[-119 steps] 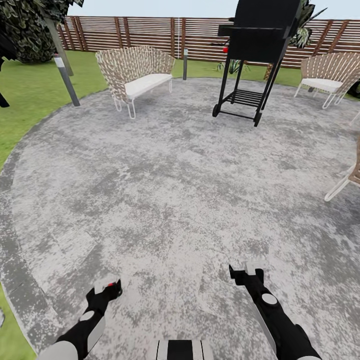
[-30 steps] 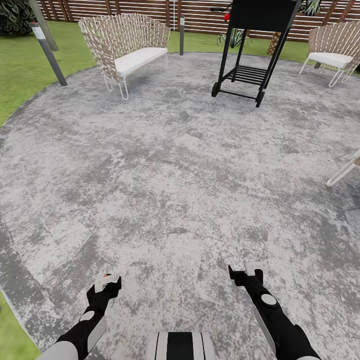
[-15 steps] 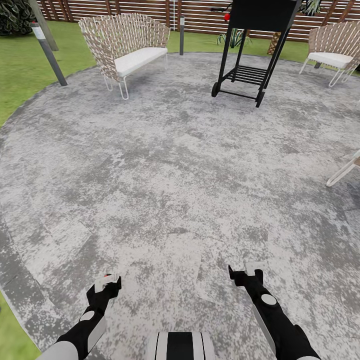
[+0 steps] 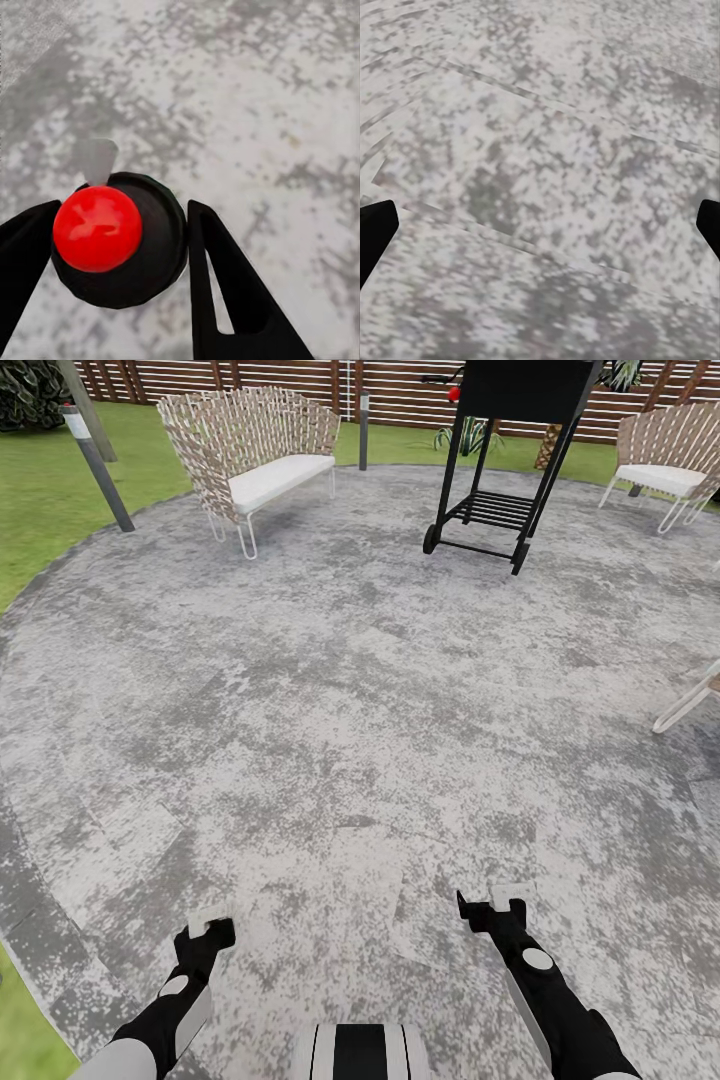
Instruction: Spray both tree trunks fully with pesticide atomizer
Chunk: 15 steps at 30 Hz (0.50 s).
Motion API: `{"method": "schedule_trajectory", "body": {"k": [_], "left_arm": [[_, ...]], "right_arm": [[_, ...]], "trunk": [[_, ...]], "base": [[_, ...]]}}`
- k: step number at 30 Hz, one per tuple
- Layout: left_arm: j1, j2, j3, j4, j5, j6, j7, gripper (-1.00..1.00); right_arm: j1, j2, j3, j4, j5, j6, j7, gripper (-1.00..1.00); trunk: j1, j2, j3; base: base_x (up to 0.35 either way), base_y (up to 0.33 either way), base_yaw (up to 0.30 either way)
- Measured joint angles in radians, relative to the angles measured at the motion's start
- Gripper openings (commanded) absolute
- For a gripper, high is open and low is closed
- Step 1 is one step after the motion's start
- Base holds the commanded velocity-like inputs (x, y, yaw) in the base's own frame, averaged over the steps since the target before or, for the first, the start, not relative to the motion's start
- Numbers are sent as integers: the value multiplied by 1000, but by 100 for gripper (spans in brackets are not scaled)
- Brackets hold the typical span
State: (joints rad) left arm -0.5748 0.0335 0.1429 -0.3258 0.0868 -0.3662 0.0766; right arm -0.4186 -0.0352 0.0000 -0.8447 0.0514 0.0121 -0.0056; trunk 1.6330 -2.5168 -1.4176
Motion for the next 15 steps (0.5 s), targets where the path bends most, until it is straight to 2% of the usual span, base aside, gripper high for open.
{"method": "schedule_trajectory", "body": {"k": [15], "left_arm": [[0, 0, 0, -1, 0, 0, 0, -100]], "right_arm": [[0, 0, 0, 0, 0, 0, 0, 100]], "trunk": [[0, 0, 0]], "base": [[0, 0, 0]]}}
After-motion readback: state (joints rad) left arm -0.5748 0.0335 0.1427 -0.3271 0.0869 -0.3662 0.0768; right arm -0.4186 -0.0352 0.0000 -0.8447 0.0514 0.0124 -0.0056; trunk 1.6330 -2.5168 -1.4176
